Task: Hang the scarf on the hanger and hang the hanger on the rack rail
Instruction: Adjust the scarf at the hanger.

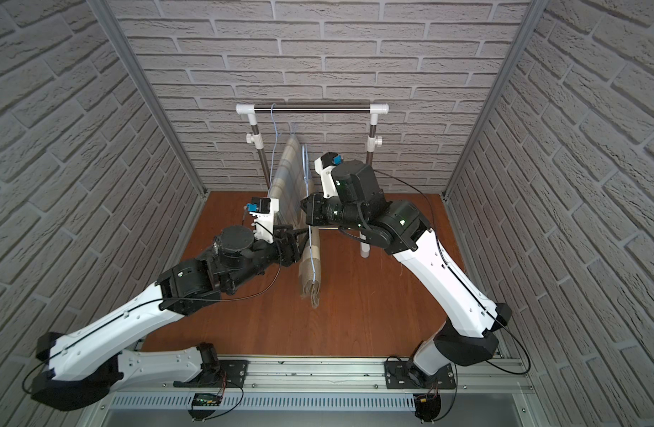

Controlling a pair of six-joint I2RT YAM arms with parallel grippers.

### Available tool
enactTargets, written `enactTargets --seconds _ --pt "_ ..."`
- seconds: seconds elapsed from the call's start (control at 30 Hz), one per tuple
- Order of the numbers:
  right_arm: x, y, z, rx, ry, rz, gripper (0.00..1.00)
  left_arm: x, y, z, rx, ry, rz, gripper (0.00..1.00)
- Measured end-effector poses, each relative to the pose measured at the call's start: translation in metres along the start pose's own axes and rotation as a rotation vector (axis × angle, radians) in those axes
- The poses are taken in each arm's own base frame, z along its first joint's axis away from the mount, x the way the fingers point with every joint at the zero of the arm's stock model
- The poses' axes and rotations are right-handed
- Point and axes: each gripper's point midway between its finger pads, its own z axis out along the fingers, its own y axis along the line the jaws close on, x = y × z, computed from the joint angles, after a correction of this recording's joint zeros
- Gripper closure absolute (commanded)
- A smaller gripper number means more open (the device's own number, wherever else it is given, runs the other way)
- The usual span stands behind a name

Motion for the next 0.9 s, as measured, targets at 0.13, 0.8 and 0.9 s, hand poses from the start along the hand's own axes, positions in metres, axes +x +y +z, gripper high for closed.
enactTargets --seconds 0.13,0.8,0.9 --pt "0.000 -0.001 0.000 0.005 -0.006 -0.012 0.97 -0.005 0.000 -0.012 0.017 -0.008 -0.029 0.36" --pt "0.004 -0.006 0.017 0.031 0.011 -0.035 0.97 0.006 -0.019 0.013 0.116 0.066 -0.121 0.35" --pt "0.006 -0.005 0.020 0.030 0.018 -0.041 0.97 0.002 -0.015 0.014 0.108 0.056 -0.132 0.55"
